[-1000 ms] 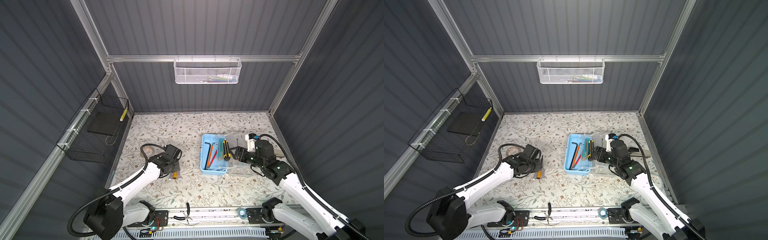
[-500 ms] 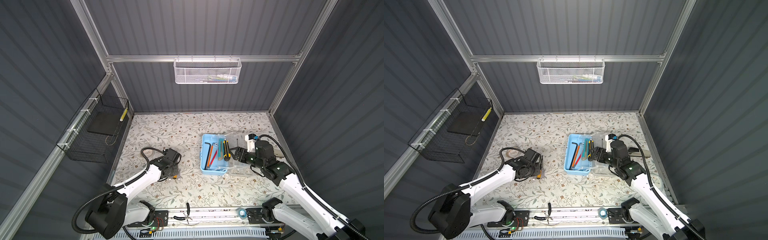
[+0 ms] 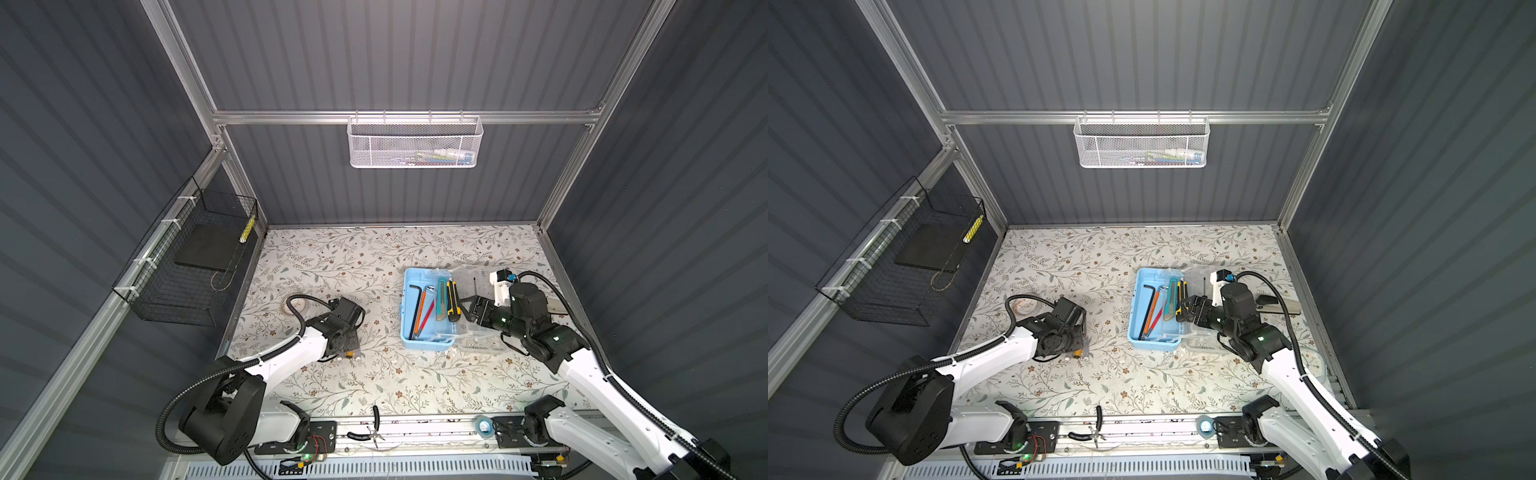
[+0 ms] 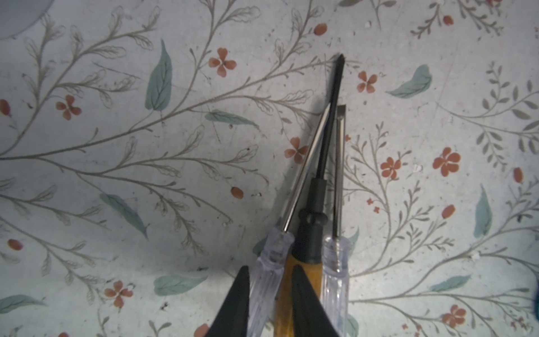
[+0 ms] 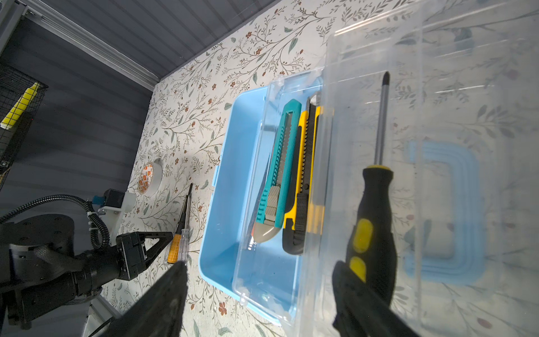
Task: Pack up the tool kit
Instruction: 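Lower the left gripper onto the clear-handled screwdrivers and close it, then lift the clear-handled screwdriver and carry it over the blue box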
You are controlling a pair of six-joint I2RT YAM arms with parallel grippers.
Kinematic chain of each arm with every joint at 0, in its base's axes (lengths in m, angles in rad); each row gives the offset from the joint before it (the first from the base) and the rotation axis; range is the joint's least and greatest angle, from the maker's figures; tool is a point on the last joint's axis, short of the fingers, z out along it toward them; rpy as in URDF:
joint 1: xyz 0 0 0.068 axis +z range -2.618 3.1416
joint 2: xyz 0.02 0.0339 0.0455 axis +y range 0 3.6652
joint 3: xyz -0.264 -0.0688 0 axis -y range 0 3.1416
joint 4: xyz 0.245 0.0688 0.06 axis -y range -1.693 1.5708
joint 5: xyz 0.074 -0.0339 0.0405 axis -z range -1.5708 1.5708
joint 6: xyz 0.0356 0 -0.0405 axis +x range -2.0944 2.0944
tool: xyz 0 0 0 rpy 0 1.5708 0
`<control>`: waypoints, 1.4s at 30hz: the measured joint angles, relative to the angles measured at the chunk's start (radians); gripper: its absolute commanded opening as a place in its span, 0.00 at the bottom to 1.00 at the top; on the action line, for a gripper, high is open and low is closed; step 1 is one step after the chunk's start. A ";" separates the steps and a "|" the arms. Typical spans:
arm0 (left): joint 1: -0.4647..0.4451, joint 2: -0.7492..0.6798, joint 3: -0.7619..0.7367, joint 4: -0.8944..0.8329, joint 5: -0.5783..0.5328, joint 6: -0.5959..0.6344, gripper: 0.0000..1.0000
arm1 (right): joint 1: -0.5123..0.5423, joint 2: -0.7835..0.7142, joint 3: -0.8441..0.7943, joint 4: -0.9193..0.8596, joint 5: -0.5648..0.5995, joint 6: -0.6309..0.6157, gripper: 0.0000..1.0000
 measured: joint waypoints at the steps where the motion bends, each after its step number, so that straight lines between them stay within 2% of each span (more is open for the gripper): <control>1: 0.000 0.007 0.000 0.000 -0.011 0.000 0.27 | 0.000 0.000 0.000 0.000 0.000 0.000 0.79; 16: 0.007 0.082 0.002 0.024 -0.034 0.008 0.28 | 0.000 0.006 -0.005 0.007 0.001 0.000 0.79; 20: 0.007 0.086 0.005 0.027 -0.034 0.009 0.18 | 0.000 0.006 -0.013 0.006 0.002 0.000 0.79; 24: 0.007 0.089 0.009 0.026 -0.035 0.011 0.00 | 0.000 0.005 -0.015 0.006 0.002 0.000 0.79; 30: 0.007 0.084 0.027 -0.024 -0.060 0.010 0.00 | 0.000 -0.035 -0.024 0.005 0.012 0.000 0.79; 36: 0.007 -0.080 0.154 -0.128 -0.108 -0.001 0.00 | 0.000 -0.101 -0.024 0.004 0.041 0.002 0.79; 39: 0.000 -0.169 0.248 -0.090 -0.092 -0.021 0.00 | 0.000 -0.140 -0.024 0.003 0.078 0.012 0.78; 42: -0.069 -0.166 0.340 -0.005 -0.082 -0.055 0.00 | 0.000 -0.180 -0.024 0.001 0.117 0.020 0.79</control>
